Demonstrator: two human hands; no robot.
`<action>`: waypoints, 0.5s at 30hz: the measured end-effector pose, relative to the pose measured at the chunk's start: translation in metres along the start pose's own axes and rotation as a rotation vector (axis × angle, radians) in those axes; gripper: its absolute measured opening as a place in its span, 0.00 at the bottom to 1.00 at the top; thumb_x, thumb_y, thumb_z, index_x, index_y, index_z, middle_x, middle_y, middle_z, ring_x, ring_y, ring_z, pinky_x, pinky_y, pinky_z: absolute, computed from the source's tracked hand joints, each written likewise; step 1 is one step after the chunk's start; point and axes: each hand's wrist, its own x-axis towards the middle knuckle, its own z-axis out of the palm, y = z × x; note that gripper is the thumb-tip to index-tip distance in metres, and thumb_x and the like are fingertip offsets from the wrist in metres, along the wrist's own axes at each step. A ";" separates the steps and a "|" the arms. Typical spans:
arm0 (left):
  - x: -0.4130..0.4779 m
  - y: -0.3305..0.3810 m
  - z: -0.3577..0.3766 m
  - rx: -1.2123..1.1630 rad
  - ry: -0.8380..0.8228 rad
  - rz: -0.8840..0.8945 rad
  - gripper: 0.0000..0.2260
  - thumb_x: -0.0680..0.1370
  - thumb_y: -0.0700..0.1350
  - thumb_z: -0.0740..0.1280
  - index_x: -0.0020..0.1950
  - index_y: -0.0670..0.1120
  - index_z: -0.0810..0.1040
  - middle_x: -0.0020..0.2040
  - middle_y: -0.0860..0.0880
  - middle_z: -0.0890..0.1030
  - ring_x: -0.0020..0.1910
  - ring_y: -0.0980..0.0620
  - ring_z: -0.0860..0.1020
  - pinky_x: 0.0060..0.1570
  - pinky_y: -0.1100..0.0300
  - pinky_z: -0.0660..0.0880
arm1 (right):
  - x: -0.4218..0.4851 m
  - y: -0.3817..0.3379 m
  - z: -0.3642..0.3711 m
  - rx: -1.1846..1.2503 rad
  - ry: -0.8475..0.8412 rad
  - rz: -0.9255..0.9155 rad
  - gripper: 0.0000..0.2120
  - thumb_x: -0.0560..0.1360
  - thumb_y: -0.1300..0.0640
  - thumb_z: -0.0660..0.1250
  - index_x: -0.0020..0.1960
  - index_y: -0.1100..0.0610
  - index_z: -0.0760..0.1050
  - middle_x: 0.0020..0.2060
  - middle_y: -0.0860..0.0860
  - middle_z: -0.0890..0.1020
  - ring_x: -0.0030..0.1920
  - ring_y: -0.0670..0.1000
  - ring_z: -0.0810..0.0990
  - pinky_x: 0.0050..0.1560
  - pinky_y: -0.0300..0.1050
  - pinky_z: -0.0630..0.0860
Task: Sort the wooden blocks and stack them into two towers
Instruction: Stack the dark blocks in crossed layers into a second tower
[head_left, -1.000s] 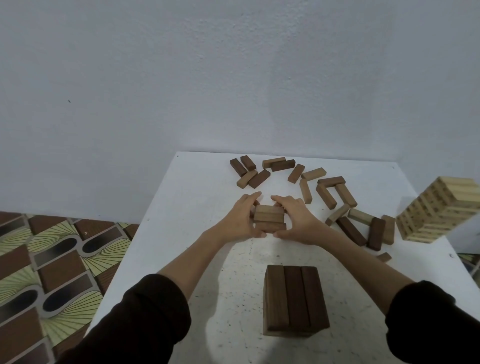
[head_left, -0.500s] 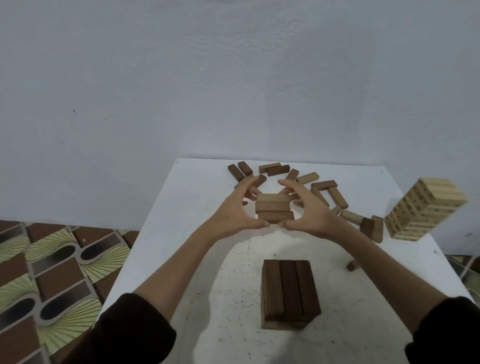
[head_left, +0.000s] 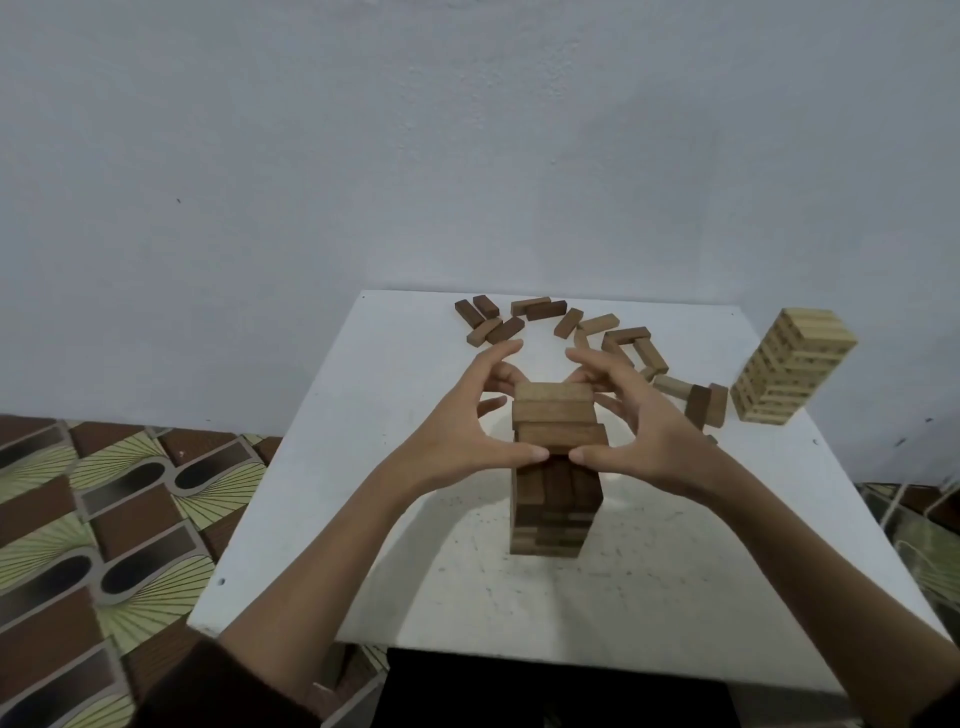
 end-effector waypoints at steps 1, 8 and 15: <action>-0.005 0.000 0.003 0.010 -0.006 -0.005 0.43 0.61 0.51 0.77 0.72 0.55 0.60 0.56 0.52 0.74 0.60 0.56 0.73 0.69 0.52 0.66 | -0.006 0.000 0.002 -0.006 -0.001 0.012 0.38 0.63 0.54 0.74 0.69 0.44 0.62 0.56 0.44 0.74 0.64 0.44 0.71 0.70 0.45 0.63; -0.022 -0.001 0.015 0.047 -0.032 -0.047 0.41 0.64 0.47 0.75 0.72 0.56 0.59 0.56 0.54 0.73 0.60 0.61 0.71 0.67 0.62 0.65 | -0.021 0.007 0.007 -0.080 -0.034 0.078 0.38 0.67 0.62 0.75 0.69 0.44 0.60 0.56 0.41 0.72 0.61 0.36 0.68 0.59 0.21 0.59; -0.028 -0.005 0.021 0.090 -0.030 -0.050 0.42 0.64 0.49 0.75 0.72 0.59 0.55 0.62 0.56 0.69 0.63 0.63 0.68 0.67 0.66 0.63 | -0.025 0.015 0.009 -0.107 -0.043 0.107 0.41 0.67 0.58 0.77 0.70 0.41 0.57 0.58 0.40 0.71 0.62 0.34 0.67 0.56 0.18 0.59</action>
